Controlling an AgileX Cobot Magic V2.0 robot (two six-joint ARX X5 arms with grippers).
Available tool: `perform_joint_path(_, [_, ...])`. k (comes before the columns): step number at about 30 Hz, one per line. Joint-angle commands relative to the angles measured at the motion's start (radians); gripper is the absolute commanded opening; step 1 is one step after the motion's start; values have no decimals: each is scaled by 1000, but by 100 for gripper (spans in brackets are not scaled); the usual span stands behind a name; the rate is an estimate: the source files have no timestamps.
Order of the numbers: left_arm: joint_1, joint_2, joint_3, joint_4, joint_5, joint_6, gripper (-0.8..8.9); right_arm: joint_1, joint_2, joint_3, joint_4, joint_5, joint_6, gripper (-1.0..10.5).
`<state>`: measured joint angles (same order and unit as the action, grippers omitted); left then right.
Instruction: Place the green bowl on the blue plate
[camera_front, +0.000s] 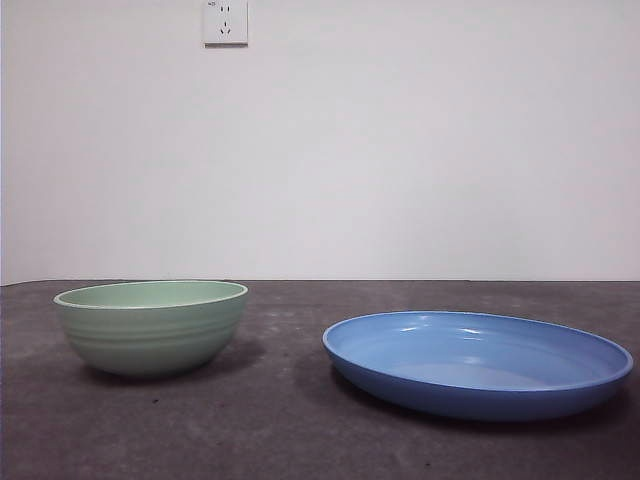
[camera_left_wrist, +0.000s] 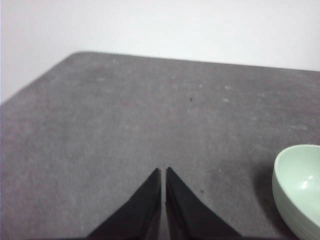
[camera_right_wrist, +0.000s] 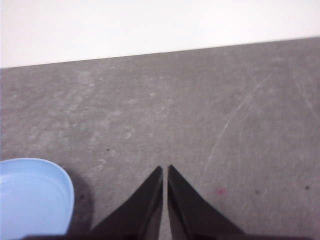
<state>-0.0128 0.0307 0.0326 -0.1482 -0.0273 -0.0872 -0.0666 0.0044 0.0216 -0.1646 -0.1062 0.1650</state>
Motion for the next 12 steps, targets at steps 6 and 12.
perform_joint_path(6, [-35,93,75,6,53,-126,16,0,42,180,-76,1,165,11])
perform_joint_path(12, [-63,226,248,-20,127,-168,16,0,177,402,-172,-66,168,11])
